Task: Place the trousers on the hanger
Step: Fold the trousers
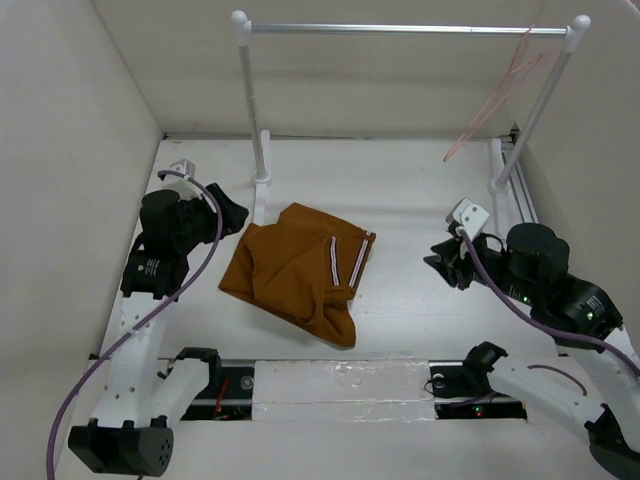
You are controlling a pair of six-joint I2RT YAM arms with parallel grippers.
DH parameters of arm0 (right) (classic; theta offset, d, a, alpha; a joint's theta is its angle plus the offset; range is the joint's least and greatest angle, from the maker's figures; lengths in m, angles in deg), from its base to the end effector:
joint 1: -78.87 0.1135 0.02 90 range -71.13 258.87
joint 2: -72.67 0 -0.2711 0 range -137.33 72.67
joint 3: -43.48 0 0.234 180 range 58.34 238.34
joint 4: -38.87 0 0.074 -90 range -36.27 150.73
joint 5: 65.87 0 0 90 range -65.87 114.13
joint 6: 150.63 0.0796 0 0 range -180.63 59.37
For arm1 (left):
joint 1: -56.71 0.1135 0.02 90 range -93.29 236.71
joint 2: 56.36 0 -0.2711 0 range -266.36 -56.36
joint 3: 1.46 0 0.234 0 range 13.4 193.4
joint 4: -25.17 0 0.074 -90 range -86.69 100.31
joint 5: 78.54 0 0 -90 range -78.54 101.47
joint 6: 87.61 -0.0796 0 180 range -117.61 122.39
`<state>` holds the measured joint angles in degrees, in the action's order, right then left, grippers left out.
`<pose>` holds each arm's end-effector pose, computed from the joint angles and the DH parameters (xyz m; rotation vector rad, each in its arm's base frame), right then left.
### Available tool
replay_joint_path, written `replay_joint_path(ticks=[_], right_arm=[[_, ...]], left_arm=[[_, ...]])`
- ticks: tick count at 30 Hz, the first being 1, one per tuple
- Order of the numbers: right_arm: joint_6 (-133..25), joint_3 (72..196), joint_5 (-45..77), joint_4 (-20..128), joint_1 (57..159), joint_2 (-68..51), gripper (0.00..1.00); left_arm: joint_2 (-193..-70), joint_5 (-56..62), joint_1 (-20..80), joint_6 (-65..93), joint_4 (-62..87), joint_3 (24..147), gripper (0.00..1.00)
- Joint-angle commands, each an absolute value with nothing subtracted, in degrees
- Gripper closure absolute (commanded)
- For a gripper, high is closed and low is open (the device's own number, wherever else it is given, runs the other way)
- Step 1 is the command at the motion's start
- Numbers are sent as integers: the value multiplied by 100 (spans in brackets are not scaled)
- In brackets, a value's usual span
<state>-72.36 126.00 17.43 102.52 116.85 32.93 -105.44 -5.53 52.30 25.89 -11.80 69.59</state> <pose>0.0938 0.0850 0.3912 -0.8926 1.7395 0.4170 0.2021 -0.0389 0.3670 -0.0978 1.8621 -0.6113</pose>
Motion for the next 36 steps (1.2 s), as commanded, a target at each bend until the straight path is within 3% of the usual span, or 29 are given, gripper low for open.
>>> replay_joint_path(ticks=[1, 2, 4, 6, 8, 9, 10, 11, 13, 14, 15, 17, 18, 20, 23, 30, 33, 36], right_arm=[[-7285, 12417, 1280, 9620, 11728, 3102, 91], [-7285, 12347, 1279, 9522, 11728, 3049, 99], [-7425, 12145, 1051, 9162, 11728, 2768, 100], [-7530, 12074, 981, 8977, 11728, 2514, 100], [-7697, 11995, 963, 8714, 11728, 2085, 100], [-7750, 11977, 867, 8626, 11728, 1908, 100], [-7881, 11986, 770, 8538, 11728, 1723, 96], [-7943, 12003, 674, 8485, 11728, 1356, 74], [-8023, 11977, 366, 8196, 11781, 994, 48], [-8023, 11977, 287, 8107, 11781, 818, 32], [-8014, 11977, 86, 7976, 11781, 503, 27], [-7971, 12003, -117, 7615, 11850, 202, 19], [-7979, 12056, -231, 7483, 11903, -60, 18], [-8049, 12091, -276, 7158, 12088, -316, 14], [-8382, 12425, -338, 7183, 12281, -931, 12], [-9245, 13268, 618, 7622, 12343, -2294, 10], [-9262, 13410, 664, 7282, 12343, -2690, 10], [-9227, 13410, 411, 6508, 12343, -2953, 10]], left_arm=[[-10680, 466, 5249, 2629, -1753, 7368, 39], [-10742, 670, 5249, 2655, -1869, 7422, 39], [-10918, 1050, 5249, 2770, -2246, 7493, 46], [-11076, 1480, 5249, 3033, -2484, 7519, 61], [-11199, 1647, 5249, 3209, -2774, 7440, 79], [-11339, 1682, 5249, 3410, -2845, 7405, 100], [-11393, 1691, 5249, 3507, -2950, 7344, 100], [-11428, 1630, 5344, 3587, -2959, 7204, 100], [-11455, 1350, 5608, 3684, -2829, 6984, 100], [-11429, 879, 5940, 3693, -2715, 6661, 91], [-11420, 691, 6126, 3710, -2618, 6501, 61], [-11446, 165, 6486, 3710, -2372, 6002, 39], [-11446, 14, 6697, 3736, -2275, 5851, 22], [-11393, -389, 6699, 3955, -1845, 5369, 9], [-11411, -812, 6603, 4341, -1212, 4884, 1], [-12165, -1200, 6356, 4826, -95, 4417, 3], [-12525, -1261, 6356, 4984, 388, 4197, 14], [-12903, -1236, 6303, 5046, 731, 4179, 34]])
